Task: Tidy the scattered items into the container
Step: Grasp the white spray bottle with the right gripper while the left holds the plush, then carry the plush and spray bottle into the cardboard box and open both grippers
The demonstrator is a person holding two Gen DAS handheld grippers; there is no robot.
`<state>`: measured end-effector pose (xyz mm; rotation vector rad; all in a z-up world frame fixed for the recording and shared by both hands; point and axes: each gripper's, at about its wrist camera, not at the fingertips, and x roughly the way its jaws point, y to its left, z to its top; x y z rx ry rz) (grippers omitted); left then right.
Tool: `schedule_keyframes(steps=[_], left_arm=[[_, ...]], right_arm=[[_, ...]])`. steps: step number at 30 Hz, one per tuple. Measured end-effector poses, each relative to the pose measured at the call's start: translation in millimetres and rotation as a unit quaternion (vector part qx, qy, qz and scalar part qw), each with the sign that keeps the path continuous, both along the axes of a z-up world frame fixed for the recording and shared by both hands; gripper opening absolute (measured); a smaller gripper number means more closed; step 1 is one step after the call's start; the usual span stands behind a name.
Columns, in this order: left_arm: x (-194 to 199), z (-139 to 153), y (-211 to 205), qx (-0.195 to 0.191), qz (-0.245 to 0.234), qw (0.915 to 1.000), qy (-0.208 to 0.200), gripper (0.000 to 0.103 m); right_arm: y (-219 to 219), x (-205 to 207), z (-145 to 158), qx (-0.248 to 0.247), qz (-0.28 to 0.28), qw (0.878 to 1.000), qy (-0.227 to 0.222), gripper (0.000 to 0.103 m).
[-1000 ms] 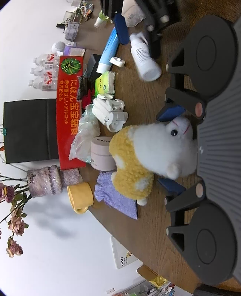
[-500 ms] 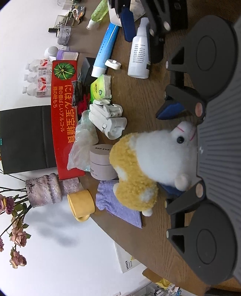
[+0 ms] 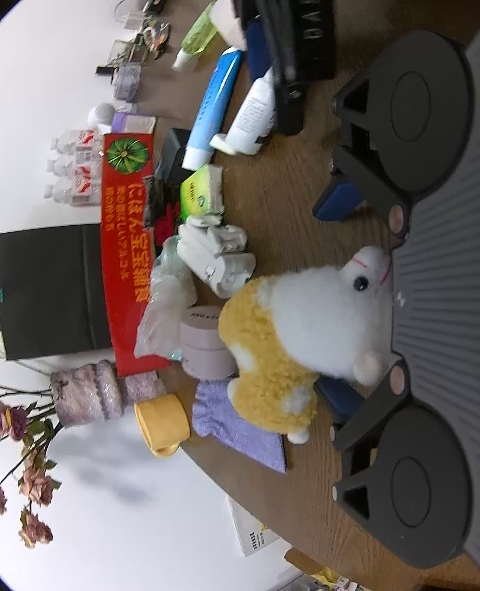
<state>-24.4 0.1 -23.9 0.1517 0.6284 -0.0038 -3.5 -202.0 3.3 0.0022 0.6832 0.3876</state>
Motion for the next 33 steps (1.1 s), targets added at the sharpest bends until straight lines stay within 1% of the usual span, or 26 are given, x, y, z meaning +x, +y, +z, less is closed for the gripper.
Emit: schedule_keyframes(steps=[4, 6, 7, 8, 9, 10, 11, 12, 13, 15, 17, 19, 21, 23, 27, 33], left_arm=[[8, -3, 9, -0.024, 0.018, 0.9994, 0.015, 0.094], [10, -1, 11, -0.026, 0.020, 0.9993, 0.016, 0.094], [11, -2, 11, -0.025, 0.018, 0.9994, 0.015, 0.090], [11, -3, 12, -0.024, 0.017, 0.9995, 0.014, 0.085], [11, -3, 13, -0.033, 0.013, 0.9993, 0.011, 0.065], [12, -1, 14, -0.041, 0.012, 0.9990, 0.015, 0.054], [12, 1, 15, -0.048, 0.010, 0.9986, 0.019, 0.051], [13, 1, 14, -0.048, 0.007, 0.9986, 0.022, 0.051], [13, 1, 12, -0.043, 0.006, 0.9988, 0.022, 0.051], [13, 2, 8, -0.038, 0.005, 0.9990, 0.022, 0.051], [12, 2, 5, -0.043, 0.004, 0.9988, 0.023, 0.050], [11, 4, 3, -0.052, 0.001, 0.9984, 0.023, 0.050], [9, 7, -1, -0.048, -0.004, 0.9987, 0.017, 0.050], [7, 8, -5, -0.041, -0.007, 0.9990, 0.013, 0.050], [6, 9, -8, -0.039, -0.006, 0.9991, 0.012, 0.050], [4, 18, -10, -0.035, -0.008, 0.9993, 0.005, 0.049]], right_arm=[[-1, -4, -5, -0.010, 0.000, 1.000, -0.010, 0.066], [0, 0, -5, -0.008, -0.002, 1.000, -0.009, 0.074], [0, 2, -5, -0.005, -0.002, 1.000, -0.008, 0.078], [0, 3, -6, -0.001, -0.002, 1.000, -0.010, 0.078], [0, 4, -7, 0.002, -0.001, 1.000, -0.011, 0.077], [1, 4, -7, -0.007, -0.006, 1.000, -0.016, 0.068], [3, 4, -7, -0.018, -0.010, 1.000, -0.020, 0.042], [3, 4, -7, -0.025, -0.012, 0.999, -0.025, 0.035], [3, 4, -7, -0.027, -0.019, 0.999, -0.027, 0.030], [2, 6, -6, -0.028, -0.035, 0.999, -0.024, 0.030], [-4, 8, -4, -0.001, -0.061, 0.998, -0.014, 0.027], [-7, 9, -2, 0.006, -0.078, 0.997, -0.010, 0.027], [-6, 6, 0, -0.002, -0.087, 0.996, -0.022, 0.027], [-6, 5, 0, -0.005, -0.086, 0.996, -0.024, 0.027], [-5, 3, -1, -0.013, -0.085, 0.996, -0.018, 0.027], [-5, -2, 9, -0.014, -0.081, 0.996, -0.034, 0.027]])
